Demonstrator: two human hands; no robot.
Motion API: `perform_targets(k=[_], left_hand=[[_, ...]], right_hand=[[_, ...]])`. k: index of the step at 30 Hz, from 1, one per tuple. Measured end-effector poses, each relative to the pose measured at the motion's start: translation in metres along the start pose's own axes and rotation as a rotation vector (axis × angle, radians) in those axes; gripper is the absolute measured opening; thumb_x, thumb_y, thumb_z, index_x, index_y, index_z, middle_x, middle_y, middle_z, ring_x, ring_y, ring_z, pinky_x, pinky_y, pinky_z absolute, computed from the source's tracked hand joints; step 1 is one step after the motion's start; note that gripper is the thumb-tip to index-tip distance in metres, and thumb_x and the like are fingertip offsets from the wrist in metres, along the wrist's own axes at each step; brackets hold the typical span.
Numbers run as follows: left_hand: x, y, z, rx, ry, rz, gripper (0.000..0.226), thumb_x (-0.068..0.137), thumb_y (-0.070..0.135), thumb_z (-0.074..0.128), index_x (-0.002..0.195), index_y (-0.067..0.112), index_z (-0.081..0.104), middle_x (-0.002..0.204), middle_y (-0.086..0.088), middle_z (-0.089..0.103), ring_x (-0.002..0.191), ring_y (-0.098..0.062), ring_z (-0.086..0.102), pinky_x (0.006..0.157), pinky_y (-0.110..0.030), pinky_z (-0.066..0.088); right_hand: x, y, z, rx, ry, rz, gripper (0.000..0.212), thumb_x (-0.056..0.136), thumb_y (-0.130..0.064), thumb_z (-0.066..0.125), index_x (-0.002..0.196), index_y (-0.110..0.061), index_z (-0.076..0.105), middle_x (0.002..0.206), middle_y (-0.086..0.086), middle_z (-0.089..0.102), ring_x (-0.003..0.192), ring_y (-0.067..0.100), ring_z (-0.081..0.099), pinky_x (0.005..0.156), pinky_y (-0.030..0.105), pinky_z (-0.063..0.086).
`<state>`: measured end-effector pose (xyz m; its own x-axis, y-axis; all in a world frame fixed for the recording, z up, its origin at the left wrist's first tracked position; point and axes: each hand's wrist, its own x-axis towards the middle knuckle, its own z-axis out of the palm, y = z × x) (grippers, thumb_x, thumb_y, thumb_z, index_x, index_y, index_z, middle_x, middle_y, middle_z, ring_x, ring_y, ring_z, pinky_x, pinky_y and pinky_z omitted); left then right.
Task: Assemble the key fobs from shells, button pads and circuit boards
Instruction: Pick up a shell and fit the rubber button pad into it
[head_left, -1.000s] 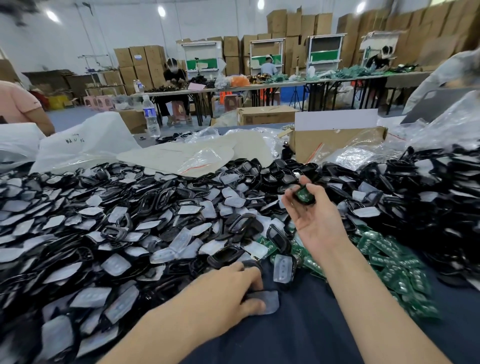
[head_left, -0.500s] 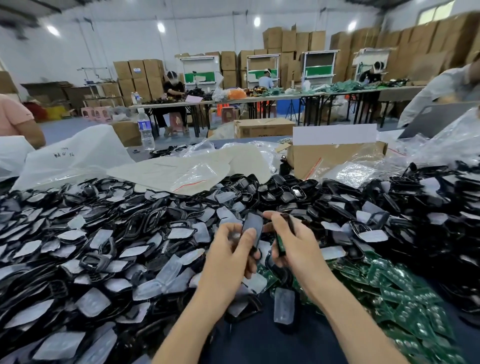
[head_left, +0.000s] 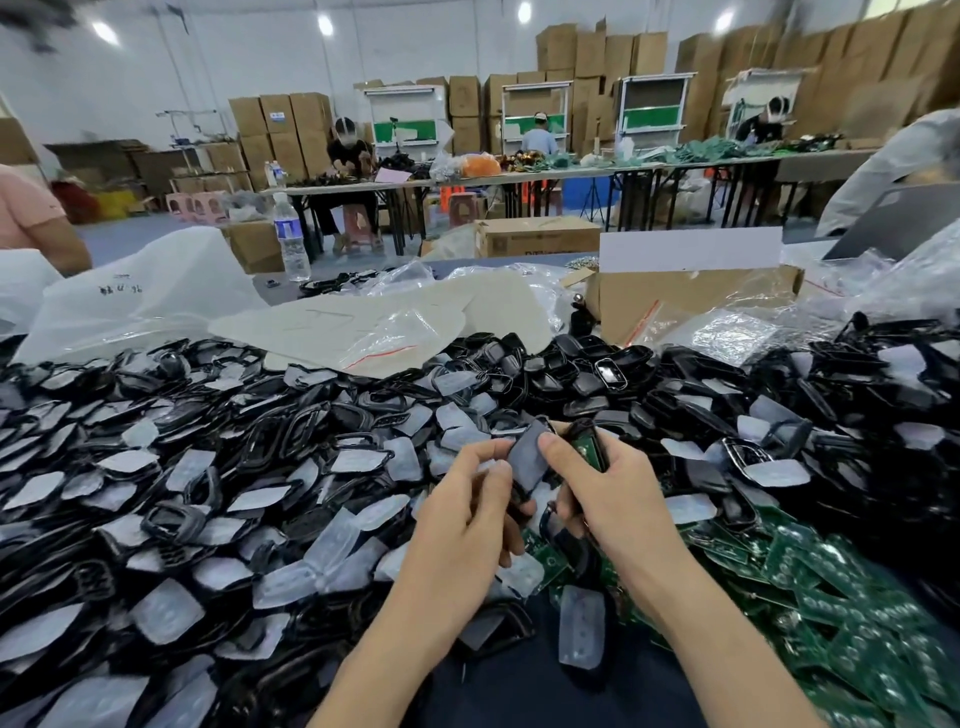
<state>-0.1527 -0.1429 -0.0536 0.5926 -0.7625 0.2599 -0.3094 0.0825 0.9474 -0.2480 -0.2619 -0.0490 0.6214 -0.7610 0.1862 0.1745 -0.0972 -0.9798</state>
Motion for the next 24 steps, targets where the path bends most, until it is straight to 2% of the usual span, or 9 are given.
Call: perform_targets(k=[4,8,13,24], left_hand=[[-0.002,0.004,-0.002,-0.008,-0.002,-0.013,0.024,0.108,0.023,0.040,0.114,0.036,0.060,0.072,0.007,0.070,0.060,-0.015,0.062,0.055,-0.024,0.051],[-0.002,0.004,0.000,-0.019,0.002,-0.022,0.018,0.106,0.027,0.046,0.113,0.035,0.060,0.080,0.001,0.072,0.059,-0.013,0.062,0.055,-0.026,0.052],[0.000,0.001,0.000,0.028,0.013,-0.015,0.011,0.101,0.030,0.057,0.112,0.033,0.059,0.072,0.007,0.068,0.055,-0.010,0.059,0.055,-0.024,0.050],[0.000,0.002,-0.010,0.088,-0.119,-0.024,0.023,0.103,0.019,0.054,0.115,0.039,0.057,0.082,0.008,0.070,0.063,-0.007,0.062,0.059,-0.020,0.050]], right_hand=[[0.000,0.001,0.000,-0.044,0.003,-0.018,0.011,0.097,-0.035,0.066,0.087,-0.039,0.070,0.048,0.003,0.057,0.038,0.013,0.047,0.040,0.022,0.039],[-0.003,0.000,0.000,-0.098,-0.008,-0.044,0.012,0.097,-0.036,0.065,0.086,-0.038,0.068,0.049,0.003,0.059,0.038,0.013,0.048,0.040,0.022,0.040],[-0.005,-0.002,0.004,-0.129,-0.029,-0.075,0.014,0.097,-0.033,0.066,0.084,-0.037,0.067,0.053,0.000,0.061,0.041,0.012,0.053,0.039,0.023,0.041],[-0.007,-0.003,0.004,-0.169,-0.041,-0.074,0.012,0.099,-0.033,0.064,0.087,-0.034,0.066,0.058,-0.003,0.063,0.046,0.012,0.058,0.041,0.022,0.042]])
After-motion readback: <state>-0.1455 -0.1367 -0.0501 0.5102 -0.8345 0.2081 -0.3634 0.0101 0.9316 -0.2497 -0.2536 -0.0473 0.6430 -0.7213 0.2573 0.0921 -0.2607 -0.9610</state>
